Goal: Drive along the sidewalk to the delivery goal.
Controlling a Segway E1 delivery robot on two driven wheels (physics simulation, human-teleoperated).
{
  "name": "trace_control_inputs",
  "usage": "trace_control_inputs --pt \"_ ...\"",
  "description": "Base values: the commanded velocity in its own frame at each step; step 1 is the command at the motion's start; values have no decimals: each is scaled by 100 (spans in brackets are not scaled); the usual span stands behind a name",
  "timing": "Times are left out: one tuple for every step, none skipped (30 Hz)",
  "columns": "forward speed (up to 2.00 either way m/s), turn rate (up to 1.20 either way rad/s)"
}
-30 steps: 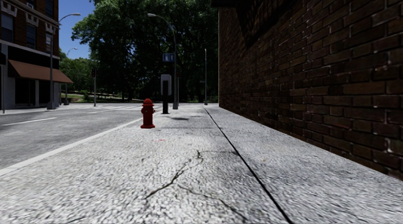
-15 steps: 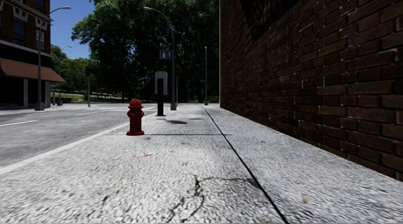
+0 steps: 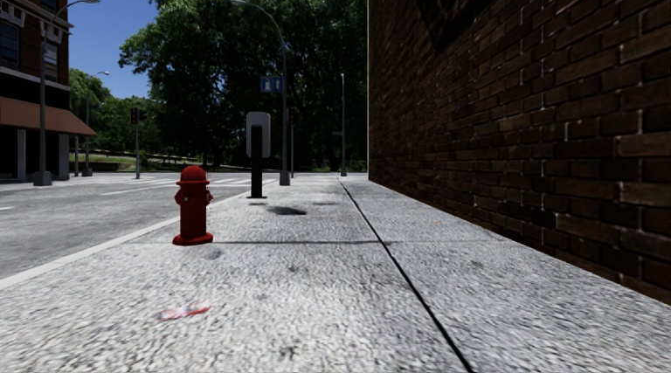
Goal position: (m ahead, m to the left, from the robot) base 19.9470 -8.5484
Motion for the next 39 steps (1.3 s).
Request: trace_control_inputs --pt "200 0" --pt "200 0" --pt "200 0" --pt "200 0" --pt "200 0" --pt "200 0" --pt "200 0" --pt "200 0" --pt "200 0" --pt "200 0" --pt "200 0" --pt "200 0" --pt "200 0" --pt "200 0" --pt "200 0" --pt "200 0" --pt "200 0" --pt "200 0" --pt "200 0" --pt "200 0" --pt "200 0" --pt "200 0" --pt "200 0" --pt "200 0" --pt "200 0" --pt "200 0" --pt "200 0" --pt "200 0" --pt "200 0" --pt "200 0" --pt "200 0" --pt "200 0" --pt "200 0" --pt "200 0" --pt "200 0" --pt "200 0" --pt "200 0" --pt "200 0" --pt "200 0"
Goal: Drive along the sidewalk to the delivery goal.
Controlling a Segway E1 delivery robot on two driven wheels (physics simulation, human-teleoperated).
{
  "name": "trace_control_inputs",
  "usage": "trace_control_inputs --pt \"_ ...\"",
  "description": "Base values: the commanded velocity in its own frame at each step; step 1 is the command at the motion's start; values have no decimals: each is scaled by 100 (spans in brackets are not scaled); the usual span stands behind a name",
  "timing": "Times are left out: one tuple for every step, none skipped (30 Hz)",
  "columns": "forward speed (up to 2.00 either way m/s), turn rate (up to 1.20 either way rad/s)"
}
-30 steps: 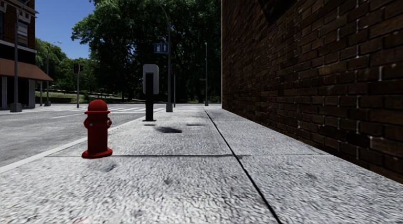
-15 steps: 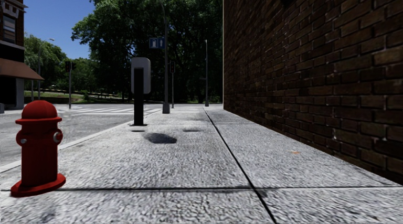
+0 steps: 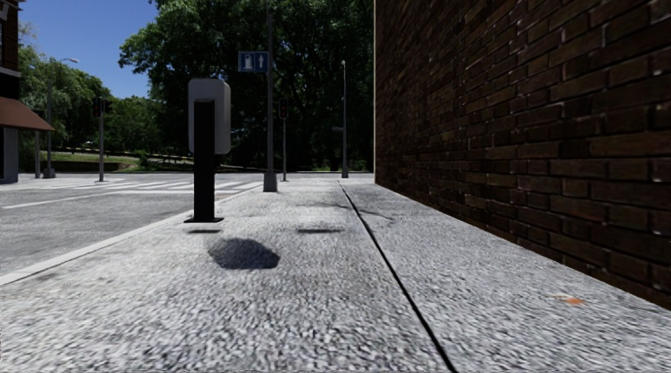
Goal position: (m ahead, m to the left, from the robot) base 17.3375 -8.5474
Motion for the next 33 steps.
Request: trace_control_inputs --pt "200 0" --pt "200 0" --pt "200 0" --pt "199 0" --pt "199 0" --pt "199 0" --pt "199 0" --pt "199 0" --pt "199 0" --pt "199 0" --pt "199 0" --pt "199 0" --pt "199 0" --pt "199 0" --pt "199 0" --pt "199 0" --pt "199 0" --pt "199 0" --pt "199 0" --pt "199 0" --pt "200 0" --pt "200 0" --pt "200 0" --pt "200 0" --pt "200 0" --pt "200 0" --pt "200 0" --pt "200 0" --pt "200 0" --pt "200 0" --pt "200 0" --pt "200 0" --pt "200 0"
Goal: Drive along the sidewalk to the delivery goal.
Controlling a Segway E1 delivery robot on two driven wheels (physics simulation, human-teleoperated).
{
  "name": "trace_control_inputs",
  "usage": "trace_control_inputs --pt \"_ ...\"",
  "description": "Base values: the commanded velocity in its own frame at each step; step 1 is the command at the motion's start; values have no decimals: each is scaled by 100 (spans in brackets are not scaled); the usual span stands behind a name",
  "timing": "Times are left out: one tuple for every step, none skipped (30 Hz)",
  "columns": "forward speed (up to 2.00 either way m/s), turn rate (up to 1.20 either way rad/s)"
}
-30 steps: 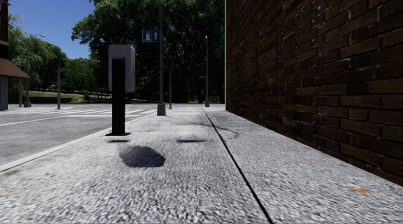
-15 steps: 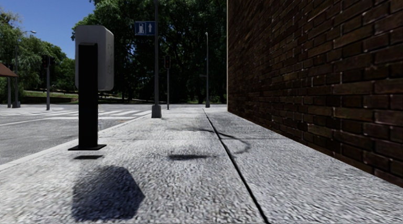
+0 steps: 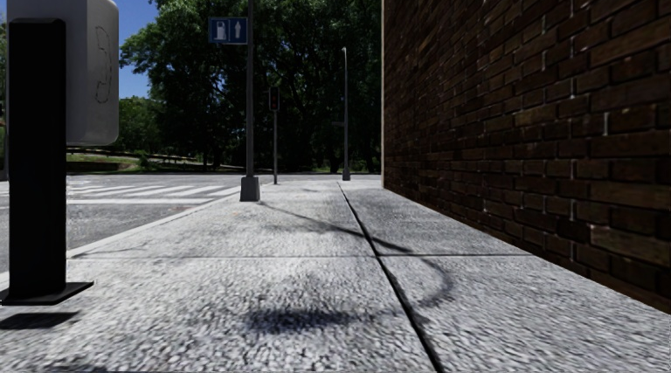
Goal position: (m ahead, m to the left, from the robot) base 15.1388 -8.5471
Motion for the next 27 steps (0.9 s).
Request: trace_control_inputs --pt "200 0" --pt "200 0" --pt "200 0" --pt "200 0" --pt "200 0" --pt "200 0" --pt "200 0" --pt "200 0" --pt "200 0" --pt "200 0" --pt "200 0" --pt "200 0" --pt "200 0" --pt "200 0" --pt "200 0" --pt "200 0" --pt "200 0" --pt "200 0" --pt "200 0" --pt "200 0" --pt "200 0" --pt "200 0" --pt "200 0" --pt "200 0" --pt "200 0" --pt "200 0" --pt "200 0"
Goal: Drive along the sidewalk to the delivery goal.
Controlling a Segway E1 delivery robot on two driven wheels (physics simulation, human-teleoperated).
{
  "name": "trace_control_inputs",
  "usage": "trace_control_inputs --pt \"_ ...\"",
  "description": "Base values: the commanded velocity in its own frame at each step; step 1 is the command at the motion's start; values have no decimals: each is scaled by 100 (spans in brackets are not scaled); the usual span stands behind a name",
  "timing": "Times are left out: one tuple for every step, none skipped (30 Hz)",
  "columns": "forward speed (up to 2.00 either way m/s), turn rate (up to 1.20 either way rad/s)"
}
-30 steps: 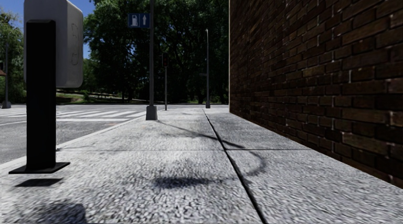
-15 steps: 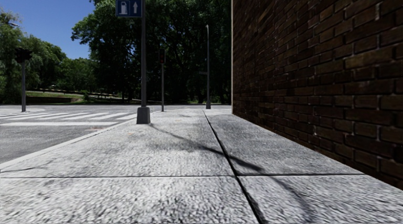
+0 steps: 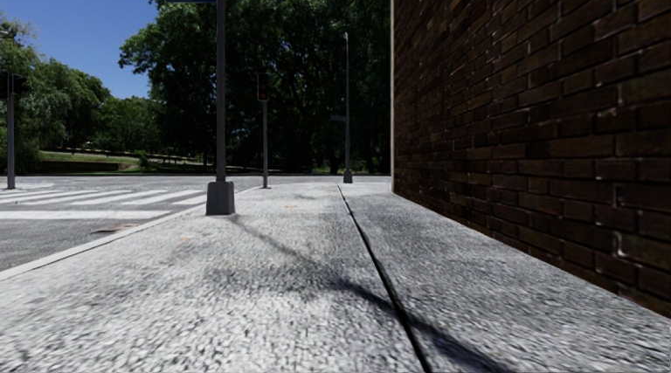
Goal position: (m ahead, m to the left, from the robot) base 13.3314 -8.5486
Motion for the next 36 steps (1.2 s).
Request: trace_control_inputs --pt "200 0" --pt "200 0" --pt "200 0" --pt "200 0" --pt "200 0" --pt "200 0" --pt "200 0" --pt "200 0" --pt "200 0" --pt "200 0" --pt "200 0" --pt "200 0" --pt "200 0" --pt "200 0" --pt "200 0" --pt "200 0" --pt "200 0" --pt "200 0" --pt "200 0" --pt "200 0" --pt "200 0" --pt "200 0" --pt "200 0" --pt "200 0" --pt "200 0" --pt "200 0" --pt "200 0" --pt "200 0" --pt "200 0" --pt "200 0" --pt "200 0" --pt "200 0" --pt "200 0" --pt "200 0" --pt "200 0" --pt "200 0"
